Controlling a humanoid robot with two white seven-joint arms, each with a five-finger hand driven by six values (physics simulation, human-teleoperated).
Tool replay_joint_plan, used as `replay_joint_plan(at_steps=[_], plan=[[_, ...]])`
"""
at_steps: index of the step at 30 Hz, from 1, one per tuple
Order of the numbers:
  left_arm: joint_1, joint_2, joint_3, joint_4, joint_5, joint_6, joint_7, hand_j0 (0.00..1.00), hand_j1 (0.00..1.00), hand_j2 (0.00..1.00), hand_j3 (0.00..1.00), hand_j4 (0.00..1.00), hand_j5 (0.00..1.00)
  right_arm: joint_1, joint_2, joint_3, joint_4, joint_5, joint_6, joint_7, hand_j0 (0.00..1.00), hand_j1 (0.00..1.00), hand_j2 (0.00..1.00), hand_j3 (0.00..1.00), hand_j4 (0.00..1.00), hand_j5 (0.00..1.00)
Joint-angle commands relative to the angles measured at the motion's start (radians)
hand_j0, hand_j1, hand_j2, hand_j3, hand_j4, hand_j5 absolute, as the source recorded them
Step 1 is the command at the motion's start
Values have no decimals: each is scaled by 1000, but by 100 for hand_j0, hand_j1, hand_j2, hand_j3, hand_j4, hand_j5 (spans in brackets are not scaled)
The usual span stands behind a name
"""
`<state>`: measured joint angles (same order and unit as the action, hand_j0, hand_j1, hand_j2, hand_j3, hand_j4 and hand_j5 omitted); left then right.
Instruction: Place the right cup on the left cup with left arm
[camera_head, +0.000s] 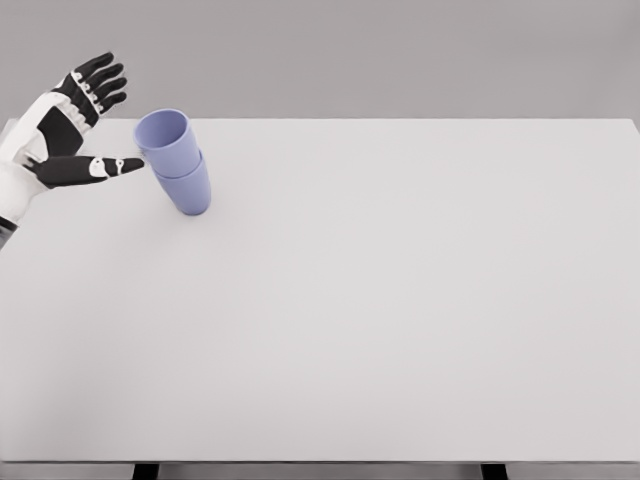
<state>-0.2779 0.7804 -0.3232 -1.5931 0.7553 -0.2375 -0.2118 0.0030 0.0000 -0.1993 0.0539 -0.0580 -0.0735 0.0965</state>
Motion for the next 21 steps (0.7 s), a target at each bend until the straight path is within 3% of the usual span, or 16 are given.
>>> replay_joint_plan(at_steps=[1, 7, 11, 15, 21], plan=[[0, 22, 29, -47, 4, -40, -1, 100, 100, 100, 100, 100, 100, 0, 0, 0, 0, 0, 0, 0, 100, 100, 100, 100, 100, 100], [187, 39, 153, -126, 4, -186, -1, 100, 100, 100, 100, 100, 100, 0, 0, 0, 0, 0, 0, 0, 100, 100, 100, 100, 100, 100], [247, 51, 156, -128, -25, -292, 0, 100, 100, 100, 100, 100, 100, 0, 0, 0, 0, 0, 0, 0, 100, 100, 100, 100, 100, 100], [322, 39, 150, -126, -181, -290, 6, 100, 100, 100, 100, 100, 100, 0, 0, 0, 0, 0, 0, 0, 100, 100, 100, 100, 100, 100], [345, 34, 131, -125, -220, -289, 6, 100, 100, 100, 100, 100, 100, 0, 0, 0, 0, 0, 0, 0, 100, 100, 100, 100, 100, 100]])
